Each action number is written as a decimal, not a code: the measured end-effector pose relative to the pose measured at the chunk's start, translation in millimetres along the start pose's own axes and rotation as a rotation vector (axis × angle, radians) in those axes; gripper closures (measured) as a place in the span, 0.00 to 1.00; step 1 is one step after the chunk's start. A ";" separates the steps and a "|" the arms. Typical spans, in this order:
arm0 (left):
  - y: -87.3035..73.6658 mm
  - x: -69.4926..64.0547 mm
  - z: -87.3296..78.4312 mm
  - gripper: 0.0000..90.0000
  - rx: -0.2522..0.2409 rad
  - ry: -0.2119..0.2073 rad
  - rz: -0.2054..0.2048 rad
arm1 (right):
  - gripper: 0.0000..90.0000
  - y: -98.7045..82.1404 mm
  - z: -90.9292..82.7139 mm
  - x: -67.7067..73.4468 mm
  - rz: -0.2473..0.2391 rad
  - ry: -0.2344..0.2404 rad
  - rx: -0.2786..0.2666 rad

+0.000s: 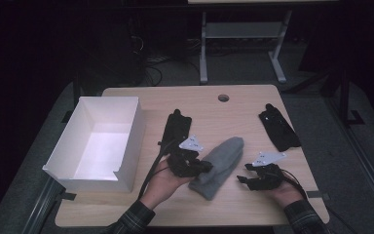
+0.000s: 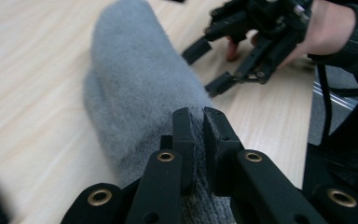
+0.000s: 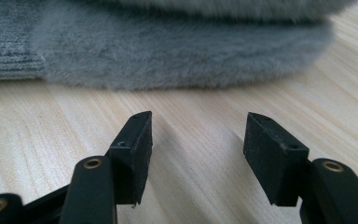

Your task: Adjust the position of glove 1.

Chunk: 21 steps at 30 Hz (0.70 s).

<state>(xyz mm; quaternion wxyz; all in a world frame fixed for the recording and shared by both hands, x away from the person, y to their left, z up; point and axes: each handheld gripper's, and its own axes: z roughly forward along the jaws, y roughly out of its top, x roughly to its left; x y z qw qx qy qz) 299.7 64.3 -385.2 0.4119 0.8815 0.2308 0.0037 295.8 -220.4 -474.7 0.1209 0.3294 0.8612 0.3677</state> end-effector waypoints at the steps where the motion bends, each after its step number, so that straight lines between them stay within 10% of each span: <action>1: -0.8 -2.4 3.8 0.93 0.007 0.001 0.002 | 0.47 0.0 -0.2 0.0 0.003 0.001 0.002; 10: -13.7 -2.8 26.0 0.81 0.044 -0.063 -0.032 | 0.45 0.3 0.2 1.0 0.005 0.004 0.002; 13: -12.0 -1.5 20.1 0.58 0.003 -0.042 -0.035 | 0.42 0.8 0.5 1.6 0.002 0.005 0.009; 21: -7.4 16.2 7.2 0.40 -0.035 -0.008 -0.028 | 0.52 2.2 -2.2 2.1 -0.002 0.009 0.006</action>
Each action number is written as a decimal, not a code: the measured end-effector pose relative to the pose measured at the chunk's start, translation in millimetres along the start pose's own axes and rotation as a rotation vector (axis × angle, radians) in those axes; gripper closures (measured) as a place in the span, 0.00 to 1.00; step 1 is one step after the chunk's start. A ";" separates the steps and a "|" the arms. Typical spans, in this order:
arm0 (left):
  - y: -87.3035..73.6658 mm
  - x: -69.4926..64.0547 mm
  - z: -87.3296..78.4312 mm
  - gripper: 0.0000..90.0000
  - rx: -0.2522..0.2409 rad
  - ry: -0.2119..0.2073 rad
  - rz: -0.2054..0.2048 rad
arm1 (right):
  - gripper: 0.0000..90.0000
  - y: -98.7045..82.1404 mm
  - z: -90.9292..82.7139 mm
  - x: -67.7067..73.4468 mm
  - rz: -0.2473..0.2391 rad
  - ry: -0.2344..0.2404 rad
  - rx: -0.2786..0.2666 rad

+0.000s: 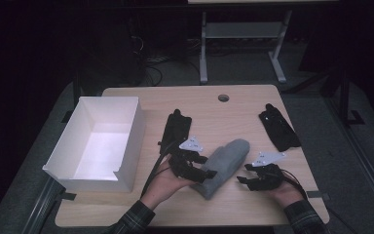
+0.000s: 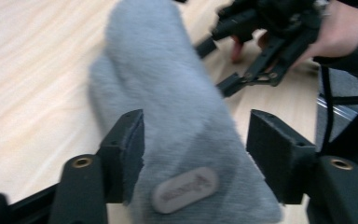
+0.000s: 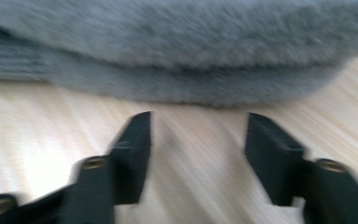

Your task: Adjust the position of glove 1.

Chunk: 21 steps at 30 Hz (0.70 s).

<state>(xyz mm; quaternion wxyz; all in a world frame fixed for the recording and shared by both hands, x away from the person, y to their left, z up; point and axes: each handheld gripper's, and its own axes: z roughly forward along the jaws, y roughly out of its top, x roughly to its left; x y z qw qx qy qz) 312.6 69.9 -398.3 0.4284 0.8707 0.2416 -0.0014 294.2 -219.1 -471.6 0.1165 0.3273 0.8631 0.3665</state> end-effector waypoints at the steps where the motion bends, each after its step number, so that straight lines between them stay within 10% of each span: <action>1: 0.9 6.4 -1.5 0.35 -0.010 0.009 0.006 | 0.70 2.1 -0.5 0.9 0.007 0.025 -0.011; 7: 3.1 24.2 -5.4 0.31 -0.030 0.026 -0.003 | 0.98 14.3 12.4 4.5 -0.002 0.009 0.004; 21: -8.7 55.3 -26.6 0.29 -0.044 0.087 -0.065 | 1.00 41.0 44.3 36.6 -0.068 0.085 -0.007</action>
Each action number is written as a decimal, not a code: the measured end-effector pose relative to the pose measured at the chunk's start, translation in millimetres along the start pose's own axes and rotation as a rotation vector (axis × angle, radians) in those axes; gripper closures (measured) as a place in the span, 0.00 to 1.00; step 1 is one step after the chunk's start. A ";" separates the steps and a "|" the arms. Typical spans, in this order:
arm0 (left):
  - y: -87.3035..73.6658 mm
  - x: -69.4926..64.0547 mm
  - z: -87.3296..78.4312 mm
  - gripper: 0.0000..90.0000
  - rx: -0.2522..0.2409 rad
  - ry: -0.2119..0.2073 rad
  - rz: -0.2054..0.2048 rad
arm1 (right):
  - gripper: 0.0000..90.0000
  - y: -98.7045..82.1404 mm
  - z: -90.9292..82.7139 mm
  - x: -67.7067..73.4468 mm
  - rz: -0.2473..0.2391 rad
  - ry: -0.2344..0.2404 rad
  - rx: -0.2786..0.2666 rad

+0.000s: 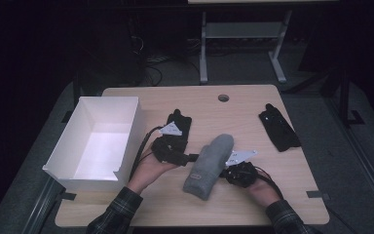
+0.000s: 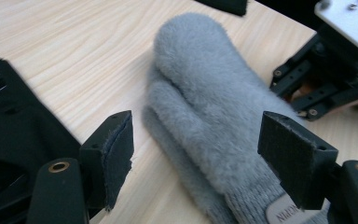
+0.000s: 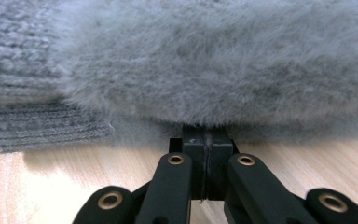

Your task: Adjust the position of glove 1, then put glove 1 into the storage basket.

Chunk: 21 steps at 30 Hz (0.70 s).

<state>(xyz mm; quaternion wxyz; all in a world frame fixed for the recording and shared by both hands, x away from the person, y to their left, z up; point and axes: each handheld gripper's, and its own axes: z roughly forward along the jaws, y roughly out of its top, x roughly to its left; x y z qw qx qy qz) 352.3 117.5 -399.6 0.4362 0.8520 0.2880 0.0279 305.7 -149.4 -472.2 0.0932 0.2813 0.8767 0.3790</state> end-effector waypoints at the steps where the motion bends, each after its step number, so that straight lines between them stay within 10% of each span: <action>1: 0.0 0.0 0.0 0.29 0.000 0.000 0.000 | 1.00 0.0 0.0 0.0 0.000 0.000 0.000; 9: 2.2 -2.4 18.9 0.22 0.010 0.011 -0.007 | 0.49 -11.9 -20.5 -18.4 0.054 -0.098 -0.037; 21: 6.6 -8.4 55.7 0.16 0.041 -0.001 -0.018 | 0.30 -30.4 -32.7 -44.1 0.120 -0.180 -0.020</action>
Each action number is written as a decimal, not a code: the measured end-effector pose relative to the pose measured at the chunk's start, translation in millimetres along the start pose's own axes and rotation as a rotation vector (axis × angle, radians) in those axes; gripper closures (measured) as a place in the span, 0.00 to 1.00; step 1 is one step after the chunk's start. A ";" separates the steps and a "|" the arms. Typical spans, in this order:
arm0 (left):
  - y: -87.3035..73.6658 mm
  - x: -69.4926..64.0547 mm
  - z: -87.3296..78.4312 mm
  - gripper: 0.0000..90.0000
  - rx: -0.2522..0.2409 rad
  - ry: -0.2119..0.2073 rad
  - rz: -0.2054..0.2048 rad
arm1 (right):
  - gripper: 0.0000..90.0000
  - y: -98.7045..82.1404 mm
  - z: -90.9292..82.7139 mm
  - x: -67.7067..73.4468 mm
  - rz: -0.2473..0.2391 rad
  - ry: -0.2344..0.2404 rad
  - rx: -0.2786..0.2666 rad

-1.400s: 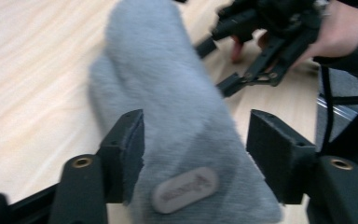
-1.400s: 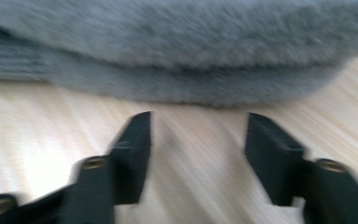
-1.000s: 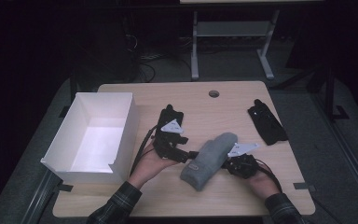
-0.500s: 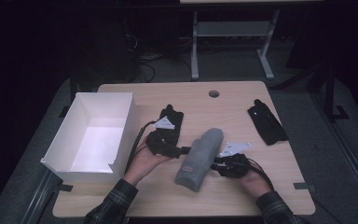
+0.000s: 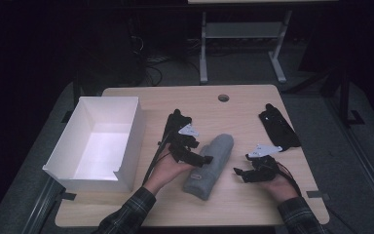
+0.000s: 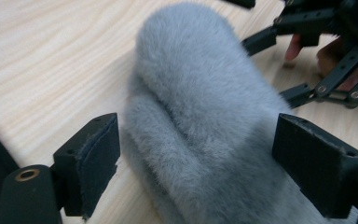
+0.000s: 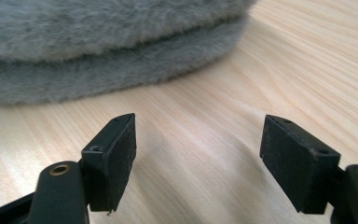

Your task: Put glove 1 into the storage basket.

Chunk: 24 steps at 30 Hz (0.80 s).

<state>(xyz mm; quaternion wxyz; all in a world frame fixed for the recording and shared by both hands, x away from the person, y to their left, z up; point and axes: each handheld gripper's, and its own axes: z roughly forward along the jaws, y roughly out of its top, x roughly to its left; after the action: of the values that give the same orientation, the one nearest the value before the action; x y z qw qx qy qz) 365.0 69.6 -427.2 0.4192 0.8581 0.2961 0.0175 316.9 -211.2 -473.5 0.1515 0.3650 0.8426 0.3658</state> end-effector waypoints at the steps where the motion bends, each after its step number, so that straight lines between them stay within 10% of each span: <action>1: 0.0 0.0 0.0 0.15 0.000 0.000 0.000 | 0.30 0.0 0.0 0.0 0.000 0.000 0.000; 18: -20.3 4.4 36.5 0.15 0.100 -0.057 -0.046 | 0.28 -2.6 3.3 0.2 -0.003 0.004 0.012; 24: -20.2 5.3 34.6 0.40 0.114 -0.124 -0.043 | 0.26 -3.4 4.1 0.1 -0.004 0.016 0.005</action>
<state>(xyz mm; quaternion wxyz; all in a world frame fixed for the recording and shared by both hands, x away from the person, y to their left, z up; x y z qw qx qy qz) 369.1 57.4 -465.5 0.3876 0.8735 0.2882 -0.0616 317.3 -210.6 -478.8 0.1446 0.3609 0.8454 0.3662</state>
